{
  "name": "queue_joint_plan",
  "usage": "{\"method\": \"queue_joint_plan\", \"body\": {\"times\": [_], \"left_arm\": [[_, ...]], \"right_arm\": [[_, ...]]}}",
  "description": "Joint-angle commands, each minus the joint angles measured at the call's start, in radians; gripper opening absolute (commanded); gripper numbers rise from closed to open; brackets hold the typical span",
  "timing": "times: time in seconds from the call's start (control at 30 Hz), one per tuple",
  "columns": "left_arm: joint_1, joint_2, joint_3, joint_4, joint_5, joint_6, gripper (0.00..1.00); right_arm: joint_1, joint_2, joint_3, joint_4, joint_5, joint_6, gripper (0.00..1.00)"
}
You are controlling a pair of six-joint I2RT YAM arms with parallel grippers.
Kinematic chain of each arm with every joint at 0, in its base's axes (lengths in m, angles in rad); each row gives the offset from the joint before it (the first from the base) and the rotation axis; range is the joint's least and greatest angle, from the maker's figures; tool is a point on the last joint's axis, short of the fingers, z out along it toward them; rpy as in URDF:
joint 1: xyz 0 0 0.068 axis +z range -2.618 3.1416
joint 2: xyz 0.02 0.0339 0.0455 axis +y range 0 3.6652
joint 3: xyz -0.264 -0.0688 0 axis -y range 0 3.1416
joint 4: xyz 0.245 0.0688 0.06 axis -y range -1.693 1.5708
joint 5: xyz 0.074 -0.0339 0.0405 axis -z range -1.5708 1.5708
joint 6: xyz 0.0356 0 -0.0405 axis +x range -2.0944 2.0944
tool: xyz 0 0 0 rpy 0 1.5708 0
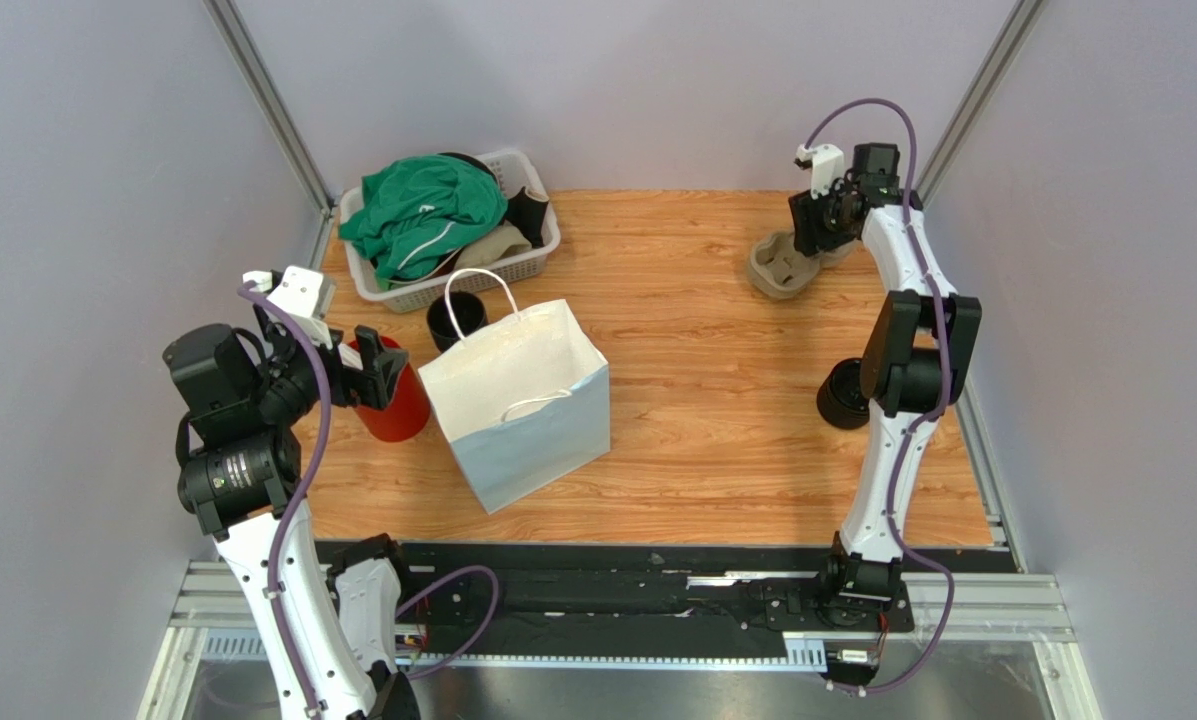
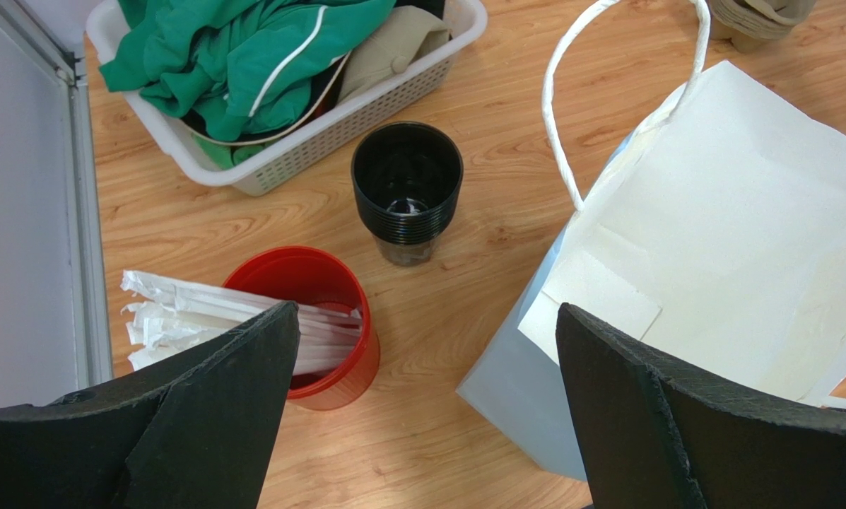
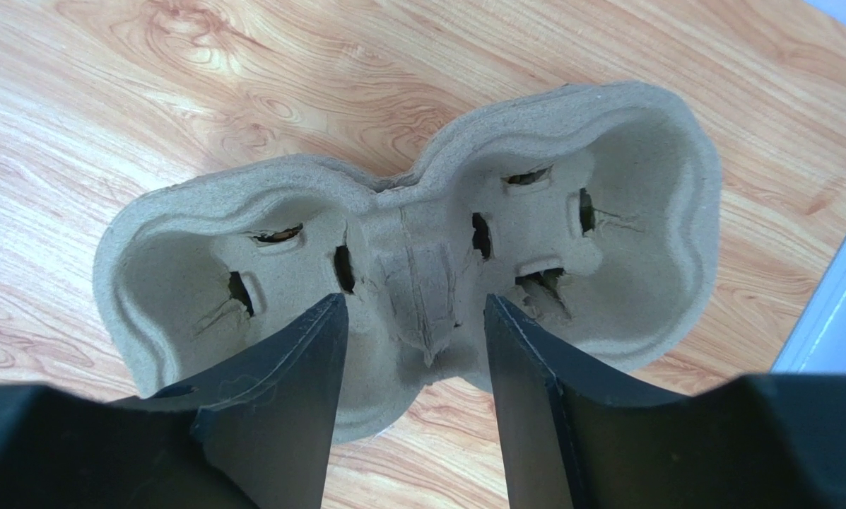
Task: Pack the takeout coffee
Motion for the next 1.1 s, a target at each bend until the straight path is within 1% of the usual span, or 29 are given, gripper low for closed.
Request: {"method": "queue_joint_plan", "body": {"times": [0.0,0.1,0.13,0.2,0.23,0.4,0.43,0.53,0.63,0.8,1.07], "left_arm": [[0.012,-0.004,-0.01,0.04,0.024,-0.011,0.99],[0.015,-0.002,-0.011,0.043,0.026,-0.013,0.99],[0.017,-0.001,-0.01,0.043,0.026,-0.011,0.99],[0.017,-0.001,-0.013,0.043,0.027,-0.013,0.99],[0.018,-0.001,-0.013,0.043,0.027,-0.011,0.99],[0.017,0.001,-0.011,0.044,0.029,-0.016,0.99],[0.018,0.004,-0.013,0.046,0.03,-0.016,0.99],[0.018,0.002,-0.014,0.047,0.032,-0.015,0.99],[0.018,0.004,-0.016,0.05,0.033,-0.016,0.99],[0.018,0.004,-0.013,0.049,0.033,-0.018,0.99],[0.021,-0.005,-0.017,0.05,0.036,-0.019,0.99]], "right_arm": [[-0.002,0.026,0.042,0.028,-0.011,-0.007,0.53],[-0.002,0.026,0.042,0.036,-0.016,-0.005,0.49],[-0.002,0.026,0.044,0.037,-0.014,-0.002,0.45],[-0.002,0.022,0.042,0.042,-0.017,0.004,0.39],[-0.002,0.019,0.04,0.045,-0.022,0.006,0.33],[-0.002,-0.001,0.031,0.057,-0.034,0.025,0.22],[0.0,-0.013,0.024,0.06,-0.036,0.029,0.18],[-0.002,-0.037,0.005,0.083,-0.037,0.036,0.15],[-0.002,-0.05,0.004,0.076,-0.042,0.045,0.15],[-0.002,-0.118,-0.032,0.096,-0.059,0.07,0.17],[0.003,-0.156,-0.062,0.083,-0.05,0.081,0.16]]}}
